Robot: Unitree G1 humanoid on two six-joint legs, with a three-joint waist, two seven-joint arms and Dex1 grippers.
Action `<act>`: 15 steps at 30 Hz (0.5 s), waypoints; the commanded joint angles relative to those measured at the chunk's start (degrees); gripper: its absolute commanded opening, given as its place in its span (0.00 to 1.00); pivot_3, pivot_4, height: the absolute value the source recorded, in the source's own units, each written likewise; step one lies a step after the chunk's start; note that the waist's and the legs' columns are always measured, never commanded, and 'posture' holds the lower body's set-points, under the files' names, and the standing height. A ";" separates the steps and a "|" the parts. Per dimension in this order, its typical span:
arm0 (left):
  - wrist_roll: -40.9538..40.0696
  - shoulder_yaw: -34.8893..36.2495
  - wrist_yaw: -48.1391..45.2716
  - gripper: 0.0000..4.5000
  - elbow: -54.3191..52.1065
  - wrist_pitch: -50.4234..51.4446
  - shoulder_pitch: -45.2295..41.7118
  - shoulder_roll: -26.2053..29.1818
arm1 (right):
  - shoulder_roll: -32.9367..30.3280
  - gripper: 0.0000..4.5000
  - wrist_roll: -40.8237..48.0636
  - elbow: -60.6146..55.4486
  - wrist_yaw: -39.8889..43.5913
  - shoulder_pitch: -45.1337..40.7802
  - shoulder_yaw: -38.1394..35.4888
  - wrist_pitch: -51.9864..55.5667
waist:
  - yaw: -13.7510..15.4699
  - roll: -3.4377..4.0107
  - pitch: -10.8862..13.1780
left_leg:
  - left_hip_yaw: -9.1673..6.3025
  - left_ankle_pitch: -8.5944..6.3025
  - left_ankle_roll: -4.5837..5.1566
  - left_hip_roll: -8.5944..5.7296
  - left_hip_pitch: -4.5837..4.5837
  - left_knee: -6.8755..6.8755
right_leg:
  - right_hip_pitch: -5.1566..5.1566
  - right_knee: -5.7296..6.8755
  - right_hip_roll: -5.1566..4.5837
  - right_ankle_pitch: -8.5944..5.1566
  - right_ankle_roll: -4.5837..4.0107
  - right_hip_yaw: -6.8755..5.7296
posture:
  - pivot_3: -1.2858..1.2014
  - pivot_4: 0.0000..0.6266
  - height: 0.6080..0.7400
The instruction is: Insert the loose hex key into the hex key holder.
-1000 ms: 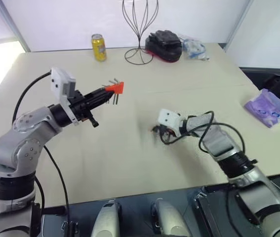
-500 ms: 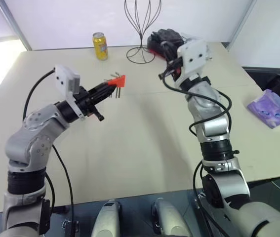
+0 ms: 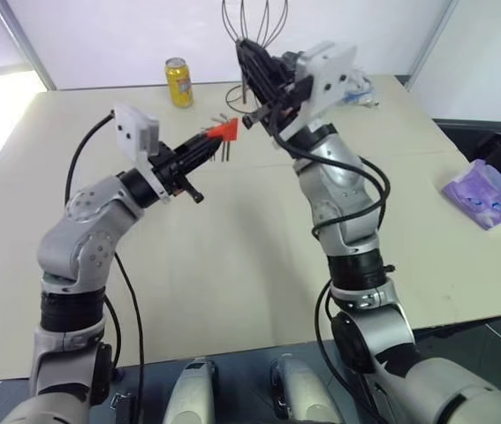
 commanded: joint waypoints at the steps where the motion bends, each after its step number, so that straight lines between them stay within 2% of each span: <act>1: -0.08 0.55 0.54 0.00 -1.04 -1.44 -1.76 -0.47 | 0.57 0.02 0.97 -1.69 0.35 -1.69 0.12 -1.18 | -0.05 0.00 0.00 | 0.00 0.00 0.00 0.00 0.00 0.00 | 0.00 0.00 0.00 0.00 0.00 0.00 | 0.52 0.24 1.00; 15: -0.52 0.63 1.06 0.00 -1.52 -1.23 -2.46 -2.05 | 1.02 0.02 0.71 -1.88 0.60 -1.35 0.62 -0.62 | -0.11 0.01 0.00 | 0.01 0.00 0.00 0.00 0.00 -0.02 | -0.02 -0.01 0.02 0.00 0.00 0.00 | 0.52 0.24 1.00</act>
